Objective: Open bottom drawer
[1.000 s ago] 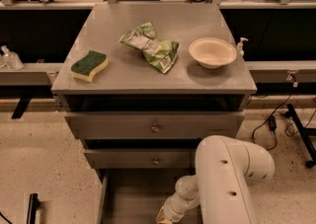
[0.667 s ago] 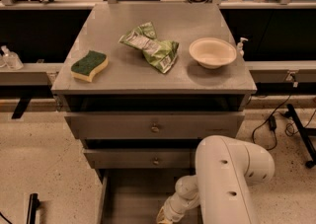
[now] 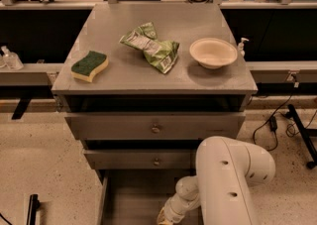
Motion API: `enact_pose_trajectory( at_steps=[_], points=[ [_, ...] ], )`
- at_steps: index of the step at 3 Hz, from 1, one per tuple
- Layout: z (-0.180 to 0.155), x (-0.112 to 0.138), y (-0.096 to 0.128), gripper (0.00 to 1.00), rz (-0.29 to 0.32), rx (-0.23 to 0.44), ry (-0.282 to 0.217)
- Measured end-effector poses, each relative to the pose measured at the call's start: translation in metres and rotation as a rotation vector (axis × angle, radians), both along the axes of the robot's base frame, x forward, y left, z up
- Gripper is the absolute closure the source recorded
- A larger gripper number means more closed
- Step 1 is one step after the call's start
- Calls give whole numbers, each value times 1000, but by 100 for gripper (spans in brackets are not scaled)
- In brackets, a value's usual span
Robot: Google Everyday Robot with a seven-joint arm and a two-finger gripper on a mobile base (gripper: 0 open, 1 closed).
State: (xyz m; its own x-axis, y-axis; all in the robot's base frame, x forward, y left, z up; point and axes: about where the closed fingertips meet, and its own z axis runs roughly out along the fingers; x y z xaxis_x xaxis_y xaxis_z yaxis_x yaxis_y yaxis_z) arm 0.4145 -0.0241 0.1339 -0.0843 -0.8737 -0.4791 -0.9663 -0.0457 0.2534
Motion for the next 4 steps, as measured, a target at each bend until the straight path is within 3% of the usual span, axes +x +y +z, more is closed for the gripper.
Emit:
enact_pose_trajectory(
  at_steps=[2,3,4],
  points=[
    [0,0,0,12,0,0,0],
    [0,2,-1,9,0,0,0],
    [0,8,-2,30,0,0,0]
  ],
)
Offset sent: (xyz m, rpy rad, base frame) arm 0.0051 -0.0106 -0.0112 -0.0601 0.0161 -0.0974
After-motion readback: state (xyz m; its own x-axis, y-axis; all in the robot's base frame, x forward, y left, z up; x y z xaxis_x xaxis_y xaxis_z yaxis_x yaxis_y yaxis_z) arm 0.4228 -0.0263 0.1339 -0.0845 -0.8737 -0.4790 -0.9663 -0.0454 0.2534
